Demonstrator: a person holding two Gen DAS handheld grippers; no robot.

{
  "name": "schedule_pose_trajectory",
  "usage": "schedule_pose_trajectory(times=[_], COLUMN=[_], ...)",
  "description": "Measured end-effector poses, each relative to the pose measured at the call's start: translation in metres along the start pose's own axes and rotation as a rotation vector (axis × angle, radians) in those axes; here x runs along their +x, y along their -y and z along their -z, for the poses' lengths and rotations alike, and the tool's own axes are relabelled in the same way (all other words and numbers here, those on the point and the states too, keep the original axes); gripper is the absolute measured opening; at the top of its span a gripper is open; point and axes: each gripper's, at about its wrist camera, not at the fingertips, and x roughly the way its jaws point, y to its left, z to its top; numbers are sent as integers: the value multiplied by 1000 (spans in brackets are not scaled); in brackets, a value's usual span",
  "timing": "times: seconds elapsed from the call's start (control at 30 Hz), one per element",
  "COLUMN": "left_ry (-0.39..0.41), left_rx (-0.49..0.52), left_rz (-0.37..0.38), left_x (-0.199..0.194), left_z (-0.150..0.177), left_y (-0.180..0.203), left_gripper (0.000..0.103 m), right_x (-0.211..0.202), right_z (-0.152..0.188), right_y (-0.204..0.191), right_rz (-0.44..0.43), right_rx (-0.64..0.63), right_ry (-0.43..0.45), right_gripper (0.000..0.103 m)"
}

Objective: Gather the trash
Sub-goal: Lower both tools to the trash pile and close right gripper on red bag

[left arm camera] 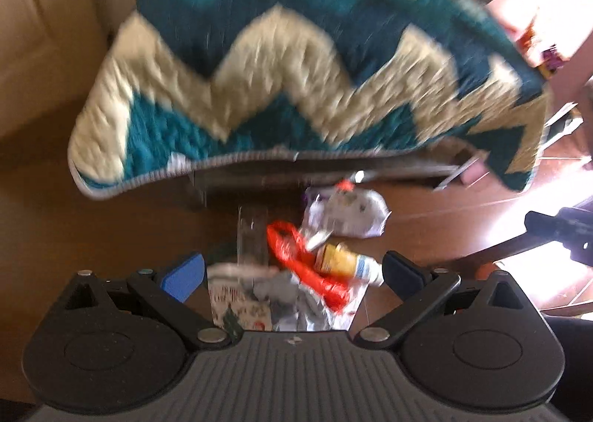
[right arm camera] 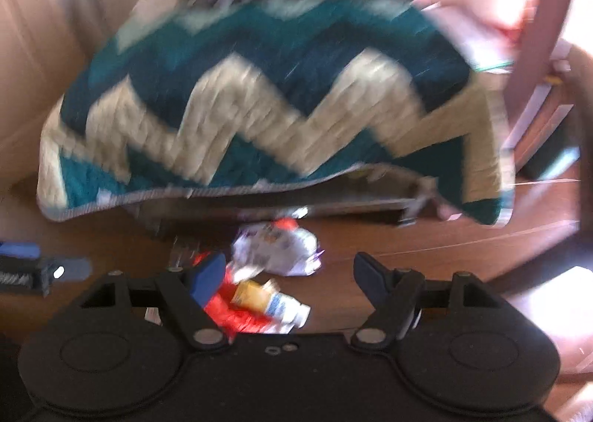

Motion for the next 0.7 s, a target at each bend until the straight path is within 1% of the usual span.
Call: schedule_pose_trajectory(times=[0.03, 0.07, 0.2, 0.23, 0.27, 0.33, 0.43, 0.47, 0.53, 0.6, 0.7], left_ry=[-24, -47, -155, -184, -211, -254, -291, -307, -336, -362, -390], left_rx=[-8, -6, 41, 38, 33, 36, 57, 56, 51, 74, 116], left_rz=[-11, -6, 16, 4, -2, 14, 17, 14, 31, 34, 15], left_x=[13, 26, 79, 92, 105, 127, 156, 166, 181, 196, 213], left_z=[0, 1, 18, 24, 31, 40, 52, 55, 60, 64, 69], left_y=[0, 1, 10, 11, 12, 14, 15, 15, 16, 21, 28], left_gripper=[103, 103, 103, 103, 103, 103, 103, 102, 101, 101, 100], right_x=[13, 27, 83, 99, 113, 144, 178, 185, 203, 220, 245], right_z=[1, 1, 3, 7, 11, 20, 32, 37, 42, 45, 54], right_y=[-3, -5, -12, -16, -20, -25, -36, -39, -46, -51, -59], right_rz=[-8, -27, -110, -125, -145, -179, -217, -226, -222, -241, -259], right_rx=[-30, -61, -151, -170, -180, -185, -182, -186, -201, -220, -260], right_ry=[-15, -37, -159, -195, -231, -315, -395, -413, -435, -464, -516], right_gripper=[76, 76, 75, 75, 75, 73, 73, 72, 72, 72, 72])
